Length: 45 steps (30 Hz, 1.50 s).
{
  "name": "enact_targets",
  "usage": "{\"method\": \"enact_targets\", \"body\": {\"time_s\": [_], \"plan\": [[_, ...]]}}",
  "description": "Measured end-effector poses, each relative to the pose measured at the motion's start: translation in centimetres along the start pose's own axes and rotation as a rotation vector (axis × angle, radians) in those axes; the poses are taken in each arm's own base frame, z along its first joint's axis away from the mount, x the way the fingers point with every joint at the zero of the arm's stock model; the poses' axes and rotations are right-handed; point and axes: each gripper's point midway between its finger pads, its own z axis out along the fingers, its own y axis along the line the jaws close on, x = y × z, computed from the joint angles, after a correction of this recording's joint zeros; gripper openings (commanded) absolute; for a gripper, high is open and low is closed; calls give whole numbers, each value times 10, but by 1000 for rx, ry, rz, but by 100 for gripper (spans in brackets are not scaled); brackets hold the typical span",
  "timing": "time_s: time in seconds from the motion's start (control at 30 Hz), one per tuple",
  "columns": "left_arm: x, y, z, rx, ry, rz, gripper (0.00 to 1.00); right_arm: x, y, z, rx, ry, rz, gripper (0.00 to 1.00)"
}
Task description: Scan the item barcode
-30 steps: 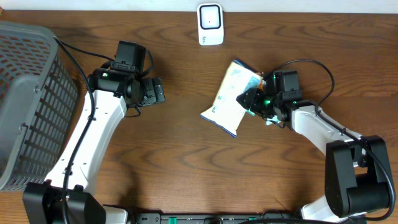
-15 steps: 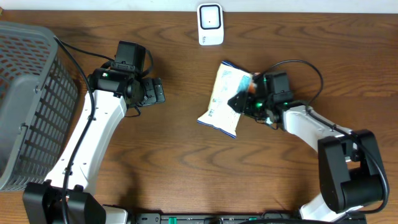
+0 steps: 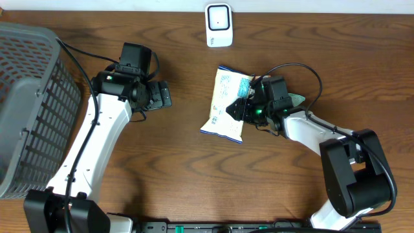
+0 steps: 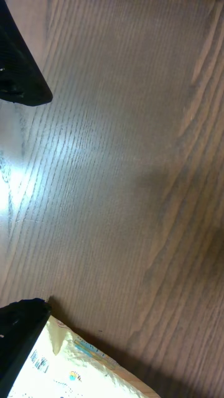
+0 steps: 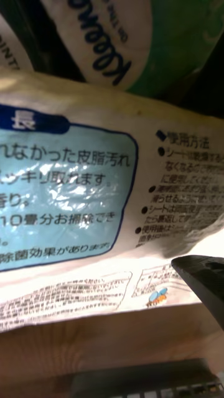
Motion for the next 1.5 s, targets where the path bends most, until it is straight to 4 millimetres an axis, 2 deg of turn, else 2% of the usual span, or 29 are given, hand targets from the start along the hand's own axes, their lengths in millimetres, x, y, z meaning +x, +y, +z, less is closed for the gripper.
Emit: {"method": "enact_targets", "body": {"time_s": [0.23, 0.3, 0.4, 0.43, 0.47, 0.6, 0.7, 0.8, 0.9, 1.0, 1.07, 1.13, 1.33, 1.43, 1.47, 1.5], "plan": [[0, 0, 0, 0, 0, 0, 98, -2, -3, 9, -7, -6, -12, 59], [0, 0, 0, 0, 0, 0, 98, -5, 0, 13, -31, -14, -25, 47], [0, 0, 0, 0, 0, 0, 98, -7, 3, 20, -69, -16, -41, 19], [0, 0, 0, 0, 0, 0, 98, -7, 4, 23, -90, -14, -52, 6], [0, 0, 0, 0, 0, 0, 98, -6, 4, 24, -91, -13, -48, 1], [0, 0, 0, 0, 0, 0, 98, -12, 20, 22, -166, -27, -83, 1], [0, 0, 0, 0, 0, 0, 97, -16, 24, 17, -178, -29, -86, 2], [0, 0, 0, 0, 0, 0, 98, -36, 39, -6, -163, -75, -119, 2], [0, 0, 0, 0, 0, 0, 97, -61, 56, -40, -85, -155, -195, 2], [0, 0, 0, 0, 0, 0, 98, -85, 67, -83, 86, -271, -301, 1], [0, 0, 0, 0, 0, 0, 98, -95, 67, -103, 206, -339, -354, 1], [0, 0, 0, 0, 0, 0, 98, -101, 60, -121, 363, -406, -401, 1], [0, 0, 0, 0, 0, 0, 98, -104, 27, -141, 677, -454, -449, 1], [0, 0, 0, 0, 0, 0, 98, -122, 2, -183, 954, -580, -425, 1], [0, 0, 0, 0, 0, 0, 98, -124, -2, -190, 992, -597, -419, 1], [0, 0, 0, 0, 0, 0, 98, -127, -10, -205, 1073, -631, -399, 1]]}}
